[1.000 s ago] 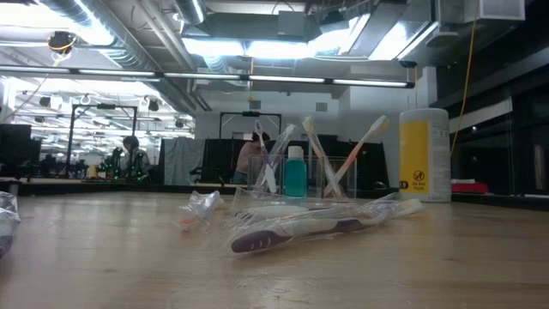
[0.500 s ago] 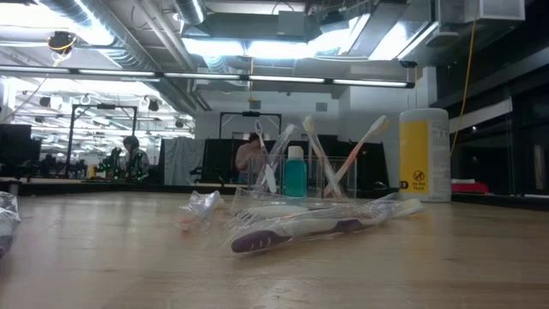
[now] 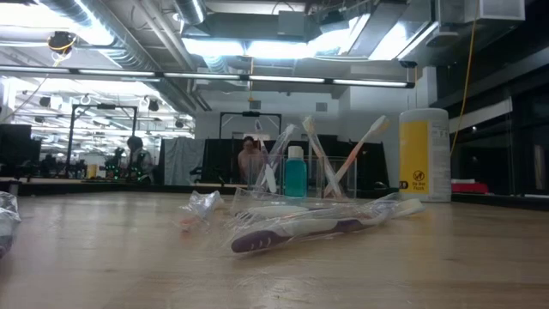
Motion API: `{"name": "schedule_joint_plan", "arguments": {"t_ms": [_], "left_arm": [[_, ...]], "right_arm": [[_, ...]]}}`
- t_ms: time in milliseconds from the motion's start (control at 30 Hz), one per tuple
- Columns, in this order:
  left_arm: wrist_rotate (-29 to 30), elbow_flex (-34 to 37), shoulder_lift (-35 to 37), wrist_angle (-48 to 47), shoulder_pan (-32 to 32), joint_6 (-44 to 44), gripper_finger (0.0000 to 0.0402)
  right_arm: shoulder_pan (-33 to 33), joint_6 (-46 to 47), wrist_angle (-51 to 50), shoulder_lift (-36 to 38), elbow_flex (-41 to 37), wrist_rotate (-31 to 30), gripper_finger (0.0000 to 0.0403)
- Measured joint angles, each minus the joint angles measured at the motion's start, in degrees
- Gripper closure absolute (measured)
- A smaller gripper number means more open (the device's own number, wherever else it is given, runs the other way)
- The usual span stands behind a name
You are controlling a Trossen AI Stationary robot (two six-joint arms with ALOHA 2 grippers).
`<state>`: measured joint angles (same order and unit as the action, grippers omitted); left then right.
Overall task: Pick & Place toothbrushing station
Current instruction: Put the orange toothbrush into the right section of the transparent organizer
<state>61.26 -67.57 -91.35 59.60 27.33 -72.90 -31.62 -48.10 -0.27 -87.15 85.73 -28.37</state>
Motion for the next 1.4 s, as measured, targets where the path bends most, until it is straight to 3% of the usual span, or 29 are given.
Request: {"name": "schedule_joint_plan", "arguments": {"t_ms": [167,400,933,1067,1400], "left_arm": [[0.22,0.00,-0.04,-0.44,-0.11,0.04,0.0382],[0.65,0.00,-0.04,-0.35,0.29,-0.62,0.0383],[-1.60,-3.28,-0.02,1.08,-0.11,4.61,0.0383],[-1.68,-3.23,-0.04,1.05,-0.11,4.59,0.0383],[-1.81,-3.24,-0.04,-0.26,-0.19,3.29,0.0383]], "right_arm": [[-0.06,-0.79,0.98,-1.64,0.00,-0.34,0.0340],[0.04,-5.51,4.55,-1.69,0.26,-3.17,0.0340],[-1.21,-1.75,2.57,-1.67,0.52,-8.91,0.0339],[-2.15,-0.86,4.17,-1.67,0.52,-10.59,0.0328],[-2.51,-2.42,5.55,-2.13,0.52,-7.66,0.0290]]}}
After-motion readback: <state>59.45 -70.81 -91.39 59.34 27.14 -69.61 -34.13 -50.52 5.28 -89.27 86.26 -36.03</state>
